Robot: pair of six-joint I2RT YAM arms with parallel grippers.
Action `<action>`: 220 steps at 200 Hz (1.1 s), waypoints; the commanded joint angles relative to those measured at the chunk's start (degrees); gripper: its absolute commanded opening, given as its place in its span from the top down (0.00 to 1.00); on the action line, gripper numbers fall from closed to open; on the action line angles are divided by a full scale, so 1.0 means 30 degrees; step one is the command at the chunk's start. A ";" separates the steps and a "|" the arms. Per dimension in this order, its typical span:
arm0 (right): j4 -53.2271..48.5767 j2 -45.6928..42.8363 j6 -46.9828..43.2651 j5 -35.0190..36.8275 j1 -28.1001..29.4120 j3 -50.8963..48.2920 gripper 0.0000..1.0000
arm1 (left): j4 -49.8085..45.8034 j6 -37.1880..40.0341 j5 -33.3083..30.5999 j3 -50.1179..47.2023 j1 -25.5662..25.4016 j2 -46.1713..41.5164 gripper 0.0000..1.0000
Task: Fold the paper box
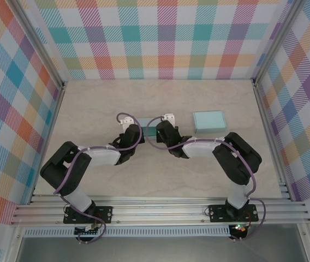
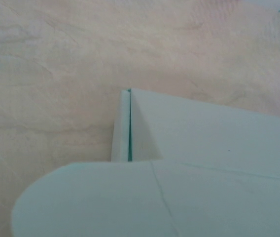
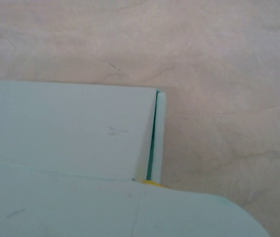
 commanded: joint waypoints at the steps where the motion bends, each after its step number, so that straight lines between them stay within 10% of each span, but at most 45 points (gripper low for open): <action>1: 0.0524 -0.0262 0.0353 -0.0571 0.0160 -0.0869 1.00 | 0.0692 -0.0375 0.0310 -0.0639 -0.0158 0.0323 1.00; 58: 0.0163 -0.0590 0.0400 -0.0644 0.0185 -0.1234 1.00 | 0.0555 -0.0690 0.1044 -0.1873 -0.0158 -0.1230 0.70; 177: -0.4177 -0.4244 0.2001 -0.0463 0.1400 -0.2021 0.52 | -0.5590 -0.2713 0.3755 -0.5132 -0.0179 -1.0926 0.07; 201: -0.5603 -0.6041 0.3499 -0.0520 0.1610 -0.2849 0.35 | -0.7896 -0.2545 0.3260 -0.4948 -0.0158 -1.3646 0.00; 220: -0.7306 -0.7205 0.4276 -0.0452 0.1599 -0.2767 0.00 | -0.8805 -0.2116 0.3085 -0.4405 -0.0102 -1.5080 0.00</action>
